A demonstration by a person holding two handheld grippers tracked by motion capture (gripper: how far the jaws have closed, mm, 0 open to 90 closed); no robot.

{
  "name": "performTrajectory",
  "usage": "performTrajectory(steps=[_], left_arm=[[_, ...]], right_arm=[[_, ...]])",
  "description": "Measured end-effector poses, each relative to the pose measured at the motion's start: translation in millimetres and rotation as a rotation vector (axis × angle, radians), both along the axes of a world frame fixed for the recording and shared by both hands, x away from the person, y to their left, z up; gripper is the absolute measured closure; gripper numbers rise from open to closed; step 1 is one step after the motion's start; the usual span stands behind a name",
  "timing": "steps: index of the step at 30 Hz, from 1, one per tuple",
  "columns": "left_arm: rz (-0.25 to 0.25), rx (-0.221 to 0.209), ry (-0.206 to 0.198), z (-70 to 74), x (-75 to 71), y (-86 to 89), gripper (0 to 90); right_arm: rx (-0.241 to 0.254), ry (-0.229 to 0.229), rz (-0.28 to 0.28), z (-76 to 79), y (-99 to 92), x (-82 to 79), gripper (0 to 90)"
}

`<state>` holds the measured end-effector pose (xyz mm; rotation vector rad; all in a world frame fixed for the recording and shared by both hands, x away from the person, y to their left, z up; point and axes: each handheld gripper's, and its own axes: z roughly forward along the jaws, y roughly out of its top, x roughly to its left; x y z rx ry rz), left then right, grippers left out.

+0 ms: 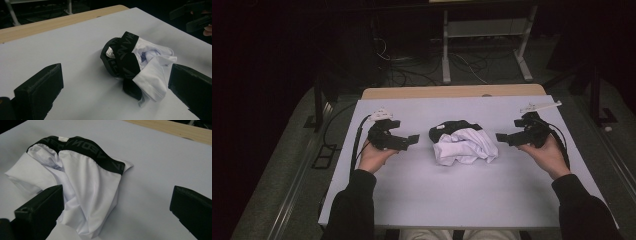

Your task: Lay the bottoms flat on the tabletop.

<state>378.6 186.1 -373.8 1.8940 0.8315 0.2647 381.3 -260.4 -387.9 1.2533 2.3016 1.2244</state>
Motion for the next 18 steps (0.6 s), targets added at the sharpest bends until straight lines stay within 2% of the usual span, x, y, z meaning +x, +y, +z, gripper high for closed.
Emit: performTrajectory(steps=[1, 5, 10, 12, 15, 18], left_arm=[[0.0, -0.009, 0.006, -1.9, 1.4, -1.5, 0.0], [0.002, 0.008, 0.009, -9.9, 6.7, -10.1, 0.0], [-0.015, -0.057, 0.041, -20.5, 13.5, -20.3, 0.0], [-0.016, -0.065, 0.049, -24.9, 16.4, -23.6, 0.0], [-0.011, -0.063, 0.05, -30.3, 18.7, -28.2, 0.0], [-0.01, -0.078, 0.059, -36.0, 20.0, -32.4, 0.0]], right_arm=[[0.0, 0.0, 0.0, 0.0, 0.0, 0.0, 0.0], [0.0, 0.015, 0.004, -5.5, 3.8, 3.0, 0.0], [0.018, 0.024, 0.004, -13.4, 9.0, 3.9, 0.0], [0.032, 0.034, 0.007, -21.0, 13.3, 4.0, 0.0], [0.028, 0.04, 0.014, -24.9, 16.1, 3.9, 0.0], [0.024, 0.048, 0.023, -30.1, 19.5, 4.8, 0.0]])
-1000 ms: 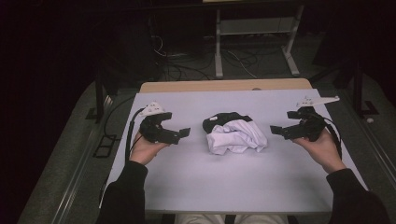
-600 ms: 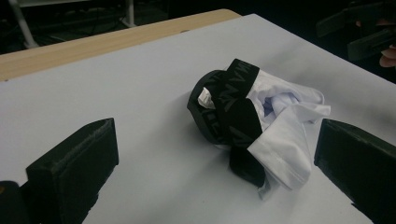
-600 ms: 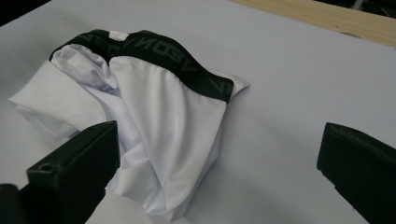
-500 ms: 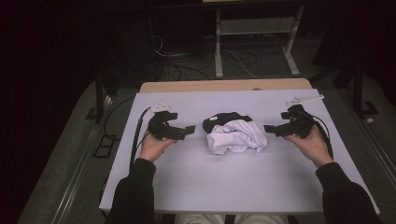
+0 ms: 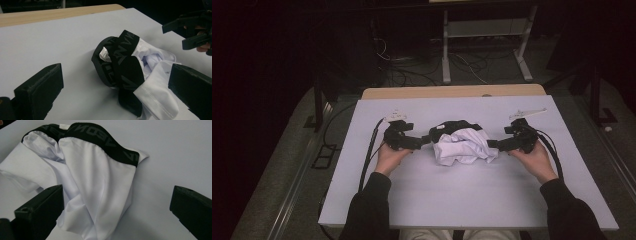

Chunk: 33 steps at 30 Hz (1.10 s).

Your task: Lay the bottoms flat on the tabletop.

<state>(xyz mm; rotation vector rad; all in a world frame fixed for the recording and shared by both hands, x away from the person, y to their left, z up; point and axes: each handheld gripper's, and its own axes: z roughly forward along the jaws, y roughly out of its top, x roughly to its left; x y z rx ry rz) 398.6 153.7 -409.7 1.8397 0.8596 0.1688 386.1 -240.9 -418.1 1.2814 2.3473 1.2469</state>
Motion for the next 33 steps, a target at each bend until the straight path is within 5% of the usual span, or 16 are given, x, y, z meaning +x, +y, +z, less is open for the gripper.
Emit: performTrajectory(steps=[8, 21, 28, 33], left_arm=[[0.024, -0.023, 0.025, -16.6, 7.9, -9.2, 0.1], [0.032, -0.094, 0.102, -31.1, 18.5, -15.3, 13.9], [-0.043, -0.142, 0.139, -36.9, 19.5, -16.9, 30.1], [-0.107, -0.153, 0.122, -35.6, 16.1, -22.1, 49.1]], right_arm=[[0.006, 0.021, -0.006, -11.4, 3.9, 2.8, 0.0], [0.033, 0.104, -0.011, -23.3, 2.1, 7.9, 5.6], [0.052, 0.143, 0.03, -28.7, 4.7, 8.6, 15.8], [0.03, 0.162, 0.087, -28.9, 11.7, 5.8, 42.0]])
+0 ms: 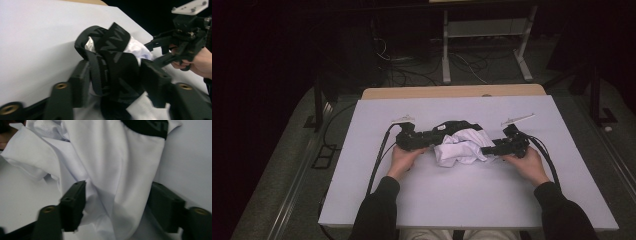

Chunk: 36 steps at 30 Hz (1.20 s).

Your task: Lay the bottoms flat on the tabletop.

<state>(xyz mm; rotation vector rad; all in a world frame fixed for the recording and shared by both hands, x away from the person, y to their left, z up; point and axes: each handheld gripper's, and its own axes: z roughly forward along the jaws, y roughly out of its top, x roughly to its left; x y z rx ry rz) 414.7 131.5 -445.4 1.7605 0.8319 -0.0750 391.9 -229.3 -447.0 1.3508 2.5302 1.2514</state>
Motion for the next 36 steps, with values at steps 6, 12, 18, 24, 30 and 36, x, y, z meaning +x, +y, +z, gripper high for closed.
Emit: performTrajectory(steps=[6, 12, 18, 24, 30, 36], left_arm=[[-0.007, 0.01, 0.008, 2.5, -1.9, -0.8, 76.4], [0.007, 0.046, -0.006, 5.9, -4.1, -1.4, 86.9], [-0.003, 0.072, -0.028, 12.3, -7.7, -7.5, 87.0], [-0.028, 0.095, -0.054, 20.2, -12.0, -15.4, 87.1], [-0.072, 0.12, -0.078, 27.6, -17.6, -26.0, 87.2], [-0.11, 0.134, -0.104, 36.8, -22.3, -34.3, 87.2]], right_arm=[[-0.07, -0.023, 0.01, 7.9, 7.8, -9.5, 78.7], [-0.105, -0.04, -0.009, 18.0, 4.8, -29.1, 84.8], [-0.076, -0.058, -0.035, 31.9, -7.9, -49.6, 86.5], [-0.048, -0.085, -0.093, 43.9, -30.8, -77.9, 86.6], [-0.023, -0.016, -0.122, 38.9, -53.0, -105.2, 86.7], [0.014, -0.008, -0.115, 42.7, -61.5, -124.3, 86.6]])
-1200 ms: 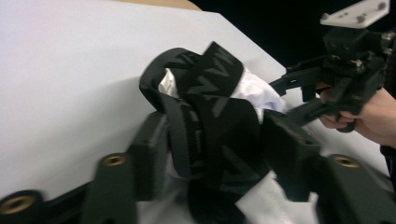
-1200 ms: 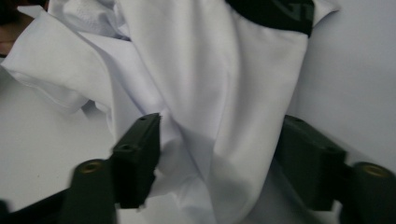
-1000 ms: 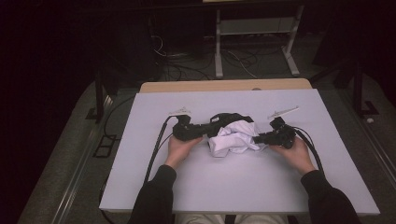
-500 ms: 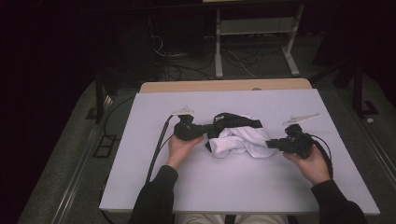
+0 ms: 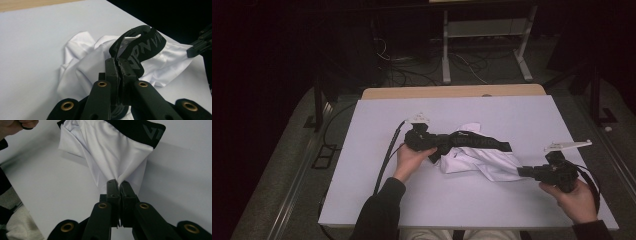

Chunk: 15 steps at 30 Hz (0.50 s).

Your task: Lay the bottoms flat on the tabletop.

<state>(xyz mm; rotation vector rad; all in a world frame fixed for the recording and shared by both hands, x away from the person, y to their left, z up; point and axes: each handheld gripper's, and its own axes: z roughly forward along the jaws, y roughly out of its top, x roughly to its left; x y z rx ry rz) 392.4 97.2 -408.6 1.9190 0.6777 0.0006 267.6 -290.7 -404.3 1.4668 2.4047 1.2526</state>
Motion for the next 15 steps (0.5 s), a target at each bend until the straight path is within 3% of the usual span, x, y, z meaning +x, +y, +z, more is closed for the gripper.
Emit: performTrajectory(steps=[3, 6, 7, 12, 13, 14, 15], left_arm=[[-0.015, 0.017, -0.01, 4.3, -2.2, -5.0, 87.2], [-0.029, 0.058, -0.014, 4.8, -1.7, -11.5, 87.2], [-0.032, 0.068, -0.016, 4.2, -1.1, -13.1, 87.2], [-0.02, 0.088, 0.002, -3.6, 8.2, -18.6, 87.2], [-0.018, 0.087, 0.004, -5.4, 10.8, -18.6, 87.1], [-0.014, 0.083, 0.004, -6.3, 11.6, -18.5, 87.2], [-0.01, 0.082, 0.005, -7.3, 12.3, -18.4, 87.2]], right_arm=[[0.017, 0.016, -0.003, 0.2, -4.4, -6.4, 86.7], [0.031, 0.073, -0.016, -7.1, -8.1, -7.1, 86.6], [0.029, 0.118, -0.024, -16.8, -7.9, -3.3, 86.6], [-0.01, 0.173, -0.009, -32.4, -0.7, 5.9, 86.4], [-0.009, 0.182, -0.007, -34.1, 0.3, 7.2, 85.4], [-0.012, 0.215, 0.016, -39.6, 2.8, 10.9, 74.5], [-0.012, 0.215, 0.016, -39.6, 2.8, 10.9, 74.5]])
